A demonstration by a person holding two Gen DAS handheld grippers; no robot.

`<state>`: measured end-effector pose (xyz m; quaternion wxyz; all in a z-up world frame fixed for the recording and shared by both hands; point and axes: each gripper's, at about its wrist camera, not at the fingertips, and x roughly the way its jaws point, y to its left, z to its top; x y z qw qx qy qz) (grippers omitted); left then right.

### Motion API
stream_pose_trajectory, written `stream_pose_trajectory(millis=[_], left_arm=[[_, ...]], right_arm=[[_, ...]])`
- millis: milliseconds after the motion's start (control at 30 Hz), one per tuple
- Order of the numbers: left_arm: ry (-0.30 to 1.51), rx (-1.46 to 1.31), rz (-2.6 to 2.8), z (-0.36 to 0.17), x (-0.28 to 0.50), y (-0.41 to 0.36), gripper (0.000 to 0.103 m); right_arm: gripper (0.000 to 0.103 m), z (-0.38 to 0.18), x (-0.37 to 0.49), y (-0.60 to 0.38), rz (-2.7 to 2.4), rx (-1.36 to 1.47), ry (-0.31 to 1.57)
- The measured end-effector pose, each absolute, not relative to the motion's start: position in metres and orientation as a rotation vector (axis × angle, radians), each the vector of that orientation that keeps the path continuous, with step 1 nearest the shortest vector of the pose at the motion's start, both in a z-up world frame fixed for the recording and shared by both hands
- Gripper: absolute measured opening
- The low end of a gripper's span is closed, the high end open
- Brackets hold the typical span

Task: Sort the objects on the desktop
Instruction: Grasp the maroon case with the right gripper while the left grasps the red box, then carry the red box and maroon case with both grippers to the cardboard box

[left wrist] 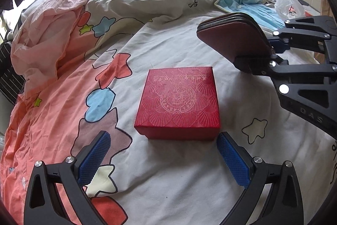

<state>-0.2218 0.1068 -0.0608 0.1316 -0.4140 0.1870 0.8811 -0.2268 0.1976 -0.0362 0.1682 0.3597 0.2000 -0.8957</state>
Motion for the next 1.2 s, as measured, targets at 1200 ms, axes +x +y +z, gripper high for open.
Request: stream_pose_trajectory(millis=[1200], left_arm=[[0.512, -1.206, 2.475, -0.042, -0.175, 0.114, 0.072]], right_arm=[[0.014, -0.013, -0.157, 0.198, -2.524, 1.003, 0.568]])
